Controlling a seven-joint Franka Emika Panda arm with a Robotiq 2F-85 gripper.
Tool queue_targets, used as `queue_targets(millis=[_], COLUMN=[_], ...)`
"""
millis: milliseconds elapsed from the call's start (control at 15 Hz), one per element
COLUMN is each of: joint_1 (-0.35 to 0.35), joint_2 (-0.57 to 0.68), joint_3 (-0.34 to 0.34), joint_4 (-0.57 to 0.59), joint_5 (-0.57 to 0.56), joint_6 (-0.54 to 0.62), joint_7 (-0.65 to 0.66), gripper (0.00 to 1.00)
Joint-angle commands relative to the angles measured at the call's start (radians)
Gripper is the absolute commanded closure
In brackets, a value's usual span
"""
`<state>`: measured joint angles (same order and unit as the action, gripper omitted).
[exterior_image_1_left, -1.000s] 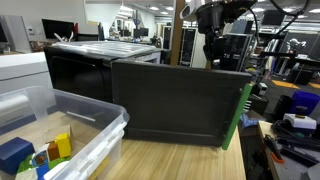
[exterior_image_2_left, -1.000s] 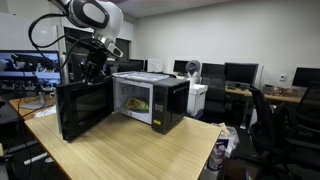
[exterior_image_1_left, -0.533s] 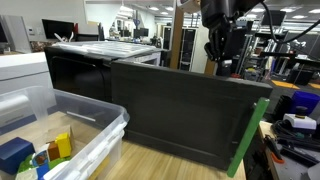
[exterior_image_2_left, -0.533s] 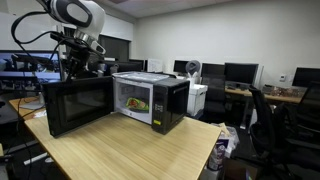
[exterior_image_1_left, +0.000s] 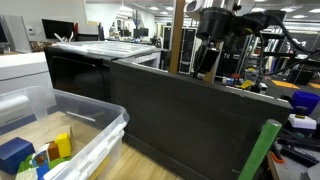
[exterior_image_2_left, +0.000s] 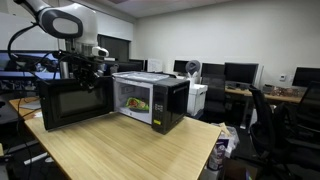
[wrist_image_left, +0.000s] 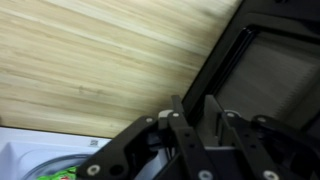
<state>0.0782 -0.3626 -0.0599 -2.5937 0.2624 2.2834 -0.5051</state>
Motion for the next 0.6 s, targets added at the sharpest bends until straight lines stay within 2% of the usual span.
queue_targets(millis=[0,267,333,400,533], joint_1=[-0.026,-0.007,0.005,-0.011,0.007], joint_2=[0.008,0.059,0.109,0.134,0.192], joint_3=[-0.048,-0.097,-0.108,-0.080,-0.069], joint_4=[-0.130,-0.207,-0.181,-0.191,-0.191], joint_5=[0.010,0.026,0.028,0.062,0.107], joint_6=[0.286,0.617,0.697,0.785,0.942], joint_7=[0.024,0.073,0.101,0.105,0.155], gripper=[0.38,0.13,0.05,0.02,0.00])
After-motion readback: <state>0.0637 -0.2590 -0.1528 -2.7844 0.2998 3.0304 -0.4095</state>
